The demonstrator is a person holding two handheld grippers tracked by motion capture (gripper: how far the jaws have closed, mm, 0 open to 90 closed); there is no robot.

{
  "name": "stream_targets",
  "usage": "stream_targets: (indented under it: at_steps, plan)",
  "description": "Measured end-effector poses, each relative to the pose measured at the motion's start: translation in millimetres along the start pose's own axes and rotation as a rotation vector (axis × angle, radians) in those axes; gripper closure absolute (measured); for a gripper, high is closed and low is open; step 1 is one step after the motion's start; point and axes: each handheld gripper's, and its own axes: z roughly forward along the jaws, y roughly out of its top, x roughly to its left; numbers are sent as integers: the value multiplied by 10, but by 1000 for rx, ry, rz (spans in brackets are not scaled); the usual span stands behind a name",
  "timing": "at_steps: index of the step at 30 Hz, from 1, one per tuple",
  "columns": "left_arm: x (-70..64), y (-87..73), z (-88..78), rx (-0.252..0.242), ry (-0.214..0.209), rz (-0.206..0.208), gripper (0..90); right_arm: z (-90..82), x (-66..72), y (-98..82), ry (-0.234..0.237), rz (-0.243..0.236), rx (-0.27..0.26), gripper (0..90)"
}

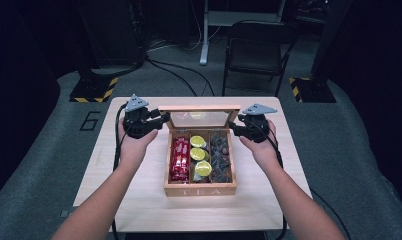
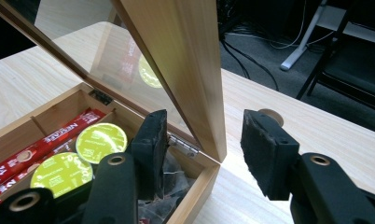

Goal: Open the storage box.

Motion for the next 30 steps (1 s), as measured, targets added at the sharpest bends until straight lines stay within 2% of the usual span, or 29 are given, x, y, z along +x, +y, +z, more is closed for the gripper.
stream_targets:
  at_steps: [11,14,18,30]
  plan:
    - [55,77,57,4,4,-5,599,113,-10,-13,-18,-8,1,501]
    - [66,100,72,9,5,-7,602,187,-31,-40,-3,14,1,498]
    - [87,119,96,3,8,-19,602,240,-44,-69,-7,36,3,498]
    - [140,183,167,2,16,-47,607,376,-89,-123,-14,52,16,521]
